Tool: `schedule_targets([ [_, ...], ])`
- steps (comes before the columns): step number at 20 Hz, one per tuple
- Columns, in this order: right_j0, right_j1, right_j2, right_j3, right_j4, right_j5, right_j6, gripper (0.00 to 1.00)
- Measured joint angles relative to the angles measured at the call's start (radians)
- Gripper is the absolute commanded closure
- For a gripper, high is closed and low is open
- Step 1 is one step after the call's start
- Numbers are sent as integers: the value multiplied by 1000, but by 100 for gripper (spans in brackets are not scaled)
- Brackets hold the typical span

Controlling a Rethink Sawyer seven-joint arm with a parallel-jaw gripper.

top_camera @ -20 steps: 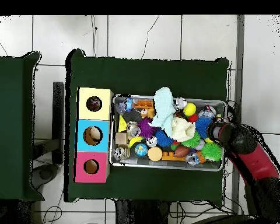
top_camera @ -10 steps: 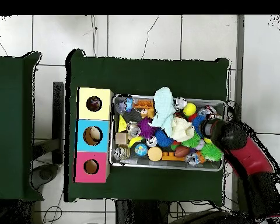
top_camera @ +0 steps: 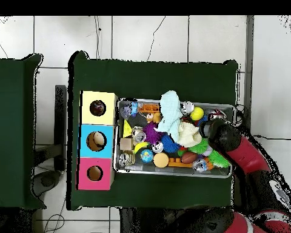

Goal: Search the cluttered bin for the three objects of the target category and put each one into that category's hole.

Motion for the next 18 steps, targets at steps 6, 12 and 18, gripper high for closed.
schedule_targets([
  [6, 17, 0, -30, -3, 17, -1, 0, 0],
  [12, 18, 0, -34, -3, 22, 0, 0, 0],
  [18, 20, 1, -37, -3, 27, 0, 0, 0],
])
